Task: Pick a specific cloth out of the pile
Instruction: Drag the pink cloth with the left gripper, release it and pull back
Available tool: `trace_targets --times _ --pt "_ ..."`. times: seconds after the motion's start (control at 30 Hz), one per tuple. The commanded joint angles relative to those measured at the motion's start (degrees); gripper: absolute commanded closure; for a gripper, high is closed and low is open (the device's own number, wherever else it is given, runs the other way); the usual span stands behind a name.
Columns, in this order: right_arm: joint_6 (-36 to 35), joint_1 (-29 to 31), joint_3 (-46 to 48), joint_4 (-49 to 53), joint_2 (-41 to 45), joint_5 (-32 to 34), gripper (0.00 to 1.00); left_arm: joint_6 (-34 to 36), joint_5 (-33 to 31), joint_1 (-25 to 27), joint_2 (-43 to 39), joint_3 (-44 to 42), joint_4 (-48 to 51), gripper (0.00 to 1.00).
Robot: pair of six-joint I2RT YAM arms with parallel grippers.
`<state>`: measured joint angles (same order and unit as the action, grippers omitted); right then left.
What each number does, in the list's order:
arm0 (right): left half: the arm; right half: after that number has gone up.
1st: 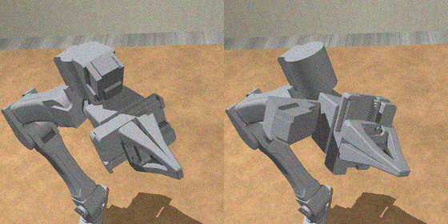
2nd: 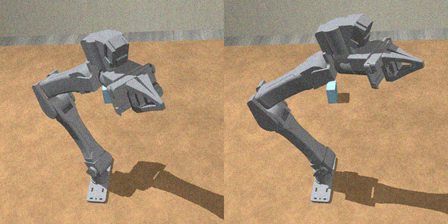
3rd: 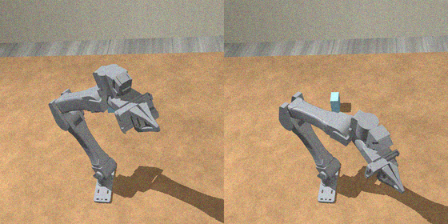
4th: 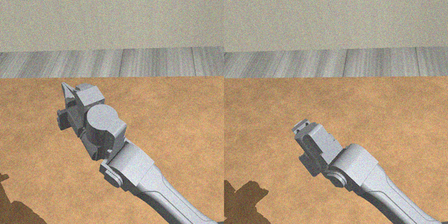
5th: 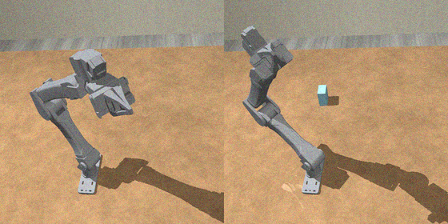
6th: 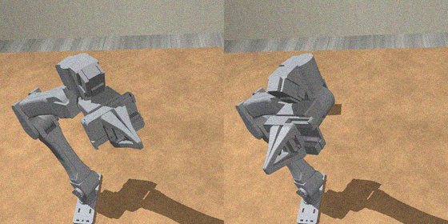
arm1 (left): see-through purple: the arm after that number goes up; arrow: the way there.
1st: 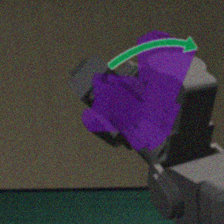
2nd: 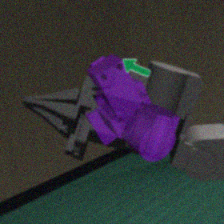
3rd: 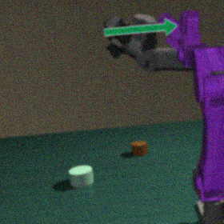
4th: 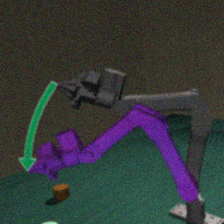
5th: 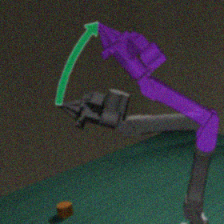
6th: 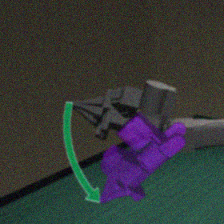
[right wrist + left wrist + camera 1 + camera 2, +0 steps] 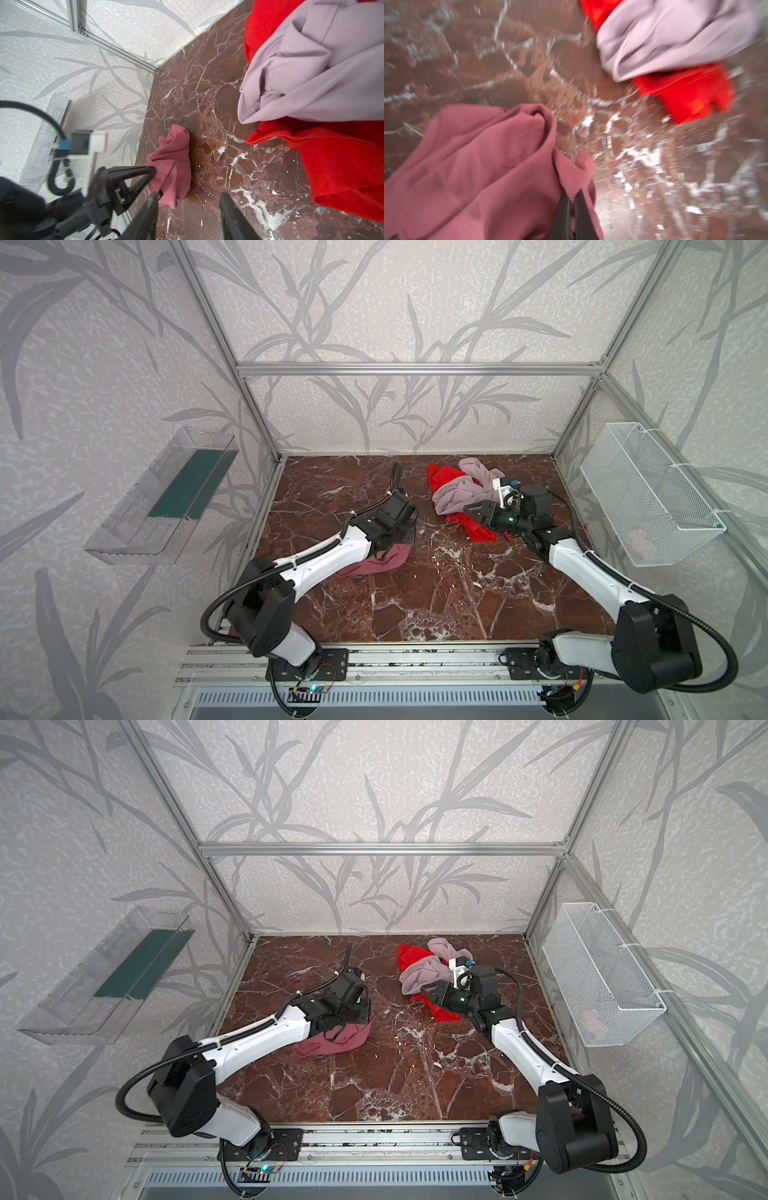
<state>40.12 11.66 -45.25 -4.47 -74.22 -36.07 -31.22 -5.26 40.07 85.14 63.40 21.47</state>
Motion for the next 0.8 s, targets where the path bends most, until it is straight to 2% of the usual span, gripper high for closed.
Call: trace_targets --times 0.0,0.2,0.43,0.57,0.77 --pt "0.9 -0.2 0.0 -1.6 0.3 -0.4 0.52 -3.7 1.0 -2.5 -5.7 -2.7 -2.6 1.00" --pt "1.8 -0.2 0.0 -2.3 0.0 -0.9 0.52 -9.2 3.8 -13.1 -16.7 -13.3 -4.7 1.00" --pt "2.0 -0.2 -0.4 -2.5 -0.5 -1.0 0.52 -10.6 1.5 -25.2 -27.2 -23.6 -1.1 1.00" --pt "2.2 -0.2 -0.8 -2.7 -1.1 -1.1 0.52 -11.3 0.4 -29.4 -28.0 -27.1 1.1 1.00" --pt "2.4 -0.2 -1.3 -2.9 -1.8 -1.5 0.52 -12.8 -0.2 -32.4 -23.2 -30.1 1.0 1.00"
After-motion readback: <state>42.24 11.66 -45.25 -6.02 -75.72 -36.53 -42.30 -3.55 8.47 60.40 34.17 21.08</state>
